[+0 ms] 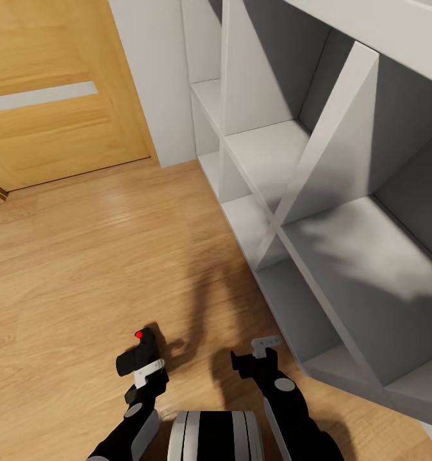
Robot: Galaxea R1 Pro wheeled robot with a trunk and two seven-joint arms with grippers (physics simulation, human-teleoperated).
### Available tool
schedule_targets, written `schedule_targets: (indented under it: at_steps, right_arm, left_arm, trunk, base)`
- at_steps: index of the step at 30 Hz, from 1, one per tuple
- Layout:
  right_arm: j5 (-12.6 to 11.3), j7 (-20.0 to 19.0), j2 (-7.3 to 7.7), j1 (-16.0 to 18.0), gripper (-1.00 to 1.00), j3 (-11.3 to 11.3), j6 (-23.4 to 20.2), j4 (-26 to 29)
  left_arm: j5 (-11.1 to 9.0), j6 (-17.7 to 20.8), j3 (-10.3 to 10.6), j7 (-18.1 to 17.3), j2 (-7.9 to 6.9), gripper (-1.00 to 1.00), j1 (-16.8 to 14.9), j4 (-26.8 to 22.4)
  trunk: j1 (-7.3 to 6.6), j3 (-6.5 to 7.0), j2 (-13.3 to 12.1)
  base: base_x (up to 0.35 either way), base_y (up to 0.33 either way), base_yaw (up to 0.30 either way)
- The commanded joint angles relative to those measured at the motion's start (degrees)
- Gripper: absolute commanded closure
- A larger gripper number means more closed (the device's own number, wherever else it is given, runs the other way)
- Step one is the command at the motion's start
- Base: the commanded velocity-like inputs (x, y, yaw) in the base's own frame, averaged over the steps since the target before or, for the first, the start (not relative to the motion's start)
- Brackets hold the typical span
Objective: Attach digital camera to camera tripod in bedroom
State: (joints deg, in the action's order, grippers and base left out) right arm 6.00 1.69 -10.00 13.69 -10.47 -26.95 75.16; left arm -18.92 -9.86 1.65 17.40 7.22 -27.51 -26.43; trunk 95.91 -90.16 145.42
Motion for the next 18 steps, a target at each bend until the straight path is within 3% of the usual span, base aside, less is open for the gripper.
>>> schedule_targets:
  at_steps: [1, 18]
  right_arm:
    - [0.6, 0.1, 0.0, 0.0, -1.0, -0.1, -0.4, 0.1]
    - [0.6, 0.1, 0.0, 0.0, -1.0, -0.1, -0.3, 0.1]
  left_arm:
    - [-0.4, -0.2, 0.2, 0.2, -0.01, -1.0, 0.0, 0.0]
    - [-0.4, -0.1, 0.1, 0.4, -0.44, -1.0, 0.0, 0.0]
  trunk:
    - [-0.01, -0.03, 0.0]
    - [-0.01, -0.03, 0.0]
  base:
    - [0.0, 0.0, 0.0]
    - [0.0, 0.0, 0.0]
